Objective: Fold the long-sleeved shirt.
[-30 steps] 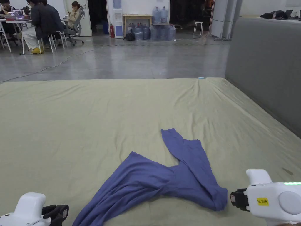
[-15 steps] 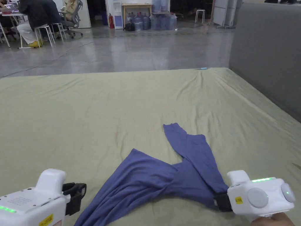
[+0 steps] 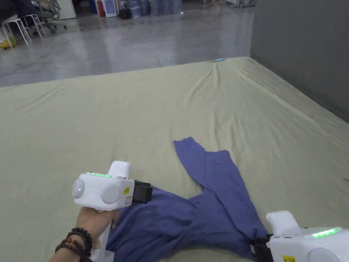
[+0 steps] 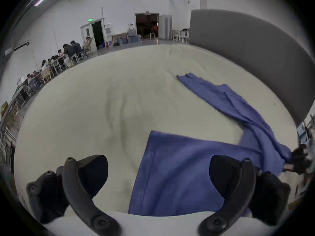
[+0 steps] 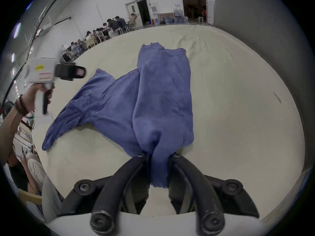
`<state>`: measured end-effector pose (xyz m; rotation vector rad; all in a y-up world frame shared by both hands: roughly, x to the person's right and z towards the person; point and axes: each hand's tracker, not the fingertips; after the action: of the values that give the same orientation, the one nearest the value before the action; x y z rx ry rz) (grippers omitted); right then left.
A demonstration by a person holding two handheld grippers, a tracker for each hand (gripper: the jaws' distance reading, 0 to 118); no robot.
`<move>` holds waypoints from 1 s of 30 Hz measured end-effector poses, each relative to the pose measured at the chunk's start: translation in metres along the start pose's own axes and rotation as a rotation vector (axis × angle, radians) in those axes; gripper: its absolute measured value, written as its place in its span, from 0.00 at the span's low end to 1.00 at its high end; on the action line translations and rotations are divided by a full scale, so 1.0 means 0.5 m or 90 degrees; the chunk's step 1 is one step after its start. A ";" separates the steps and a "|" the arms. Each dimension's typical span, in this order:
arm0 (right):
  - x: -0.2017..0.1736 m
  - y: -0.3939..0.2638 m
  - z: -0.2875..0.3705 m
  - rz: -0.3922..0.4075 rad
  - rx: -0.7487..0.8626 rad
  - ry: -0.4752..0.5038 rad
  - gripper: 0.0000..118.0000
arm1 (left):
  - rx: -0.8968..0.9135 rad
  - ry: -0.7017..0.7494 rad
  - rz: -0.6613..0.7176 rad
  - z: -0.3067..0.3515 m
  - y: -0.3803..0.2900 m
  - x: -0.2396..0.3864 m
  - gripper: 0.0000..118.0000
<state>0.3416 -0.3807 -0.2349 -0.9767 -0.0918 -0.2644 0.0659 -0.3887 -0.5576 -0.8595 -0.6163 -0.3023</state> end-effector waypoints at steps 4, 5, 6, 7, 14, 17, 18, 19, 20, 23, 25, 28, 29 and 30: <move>0.002 0.001 0.000 -0.003 -0.003 0.007 0.12 | -0.023 0.056 -0.049 -0.047 -0.001 0.033 0.57; 0.002 0.001 0.000 -0.002 -0.003 0.008 0.12 | -0.016 0.016 -0.050 -0.045 -0.004 0.036 0.42; 0.002 0.000 -0.001 0.001 -0.002 0.007 0.12 | 0.014 0.018 -0.071 -0.026 -0.016 0.058 0.25; 0.001 0.000 -0.003 0.004 -0.001 0.007 0.12 | 0.032 0.015 -0.107 -0.014 -0.021 0.071 0.00; 0.012 0.020 0.026 -0.026 0.002 0.030 0.12 | 0.059 0.027 -0.138 0.070 -0.013 0.070 0.00; 0.019 0.050 0.077 -0.037 0.051 0.044 0.12 | 0.113 0.024 -0.051 0.161 0.026 -0.008 0.00; 0.019 0.066 0.096 -0.036 0.068 0.053 0.12 | 0.132 0.026 -0.032 0.212 0.040 -0.019 0.00; 0.016 0.087 0.116 -0.041 0.080 0.063 0.12 | 0.156 0.031 -0.022 0.255 0.052 -0.045 0.00; 0.012 0.106 0.129 -0.042 0.091 0.077 0.12 | 0.173 0.038 -0.018 0.290 0.062 -0.064 0.00; -0.025 0.182 0.180 -0.001 0.153 0.091 0.12 | 0.224 0.063 -0.012 0.422 0.090 -0.096 0.00; -0.060 0.240 0.213 0.023 0.193 0.091 0.12 | 0.253 0.088 0.009 0.503 0.105 -0.121 0.00; -0.112 0.322 0.264 0.052 0.241 0.100 0.11 | 0.319 0.080 0.061 0.622 0.124 -0.152 0.00; -0.129 0.348 0.280 0.068 0.258 0.096 0.11 | 0.336 0.082 0.066 0.655 0.131 -0.159 0.00; -0.148 0.383 0.298 0.093 0.274 0.089 0.11 | 0.352 0.089 0.061 0.668 0.152 -0.185 0.00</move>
<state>0.3265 -0.1424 -0.3204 -0.5319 0.0504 -0.1684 -0.0977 -0.0799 -0.4958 -0.3303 -0.4903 -0.0923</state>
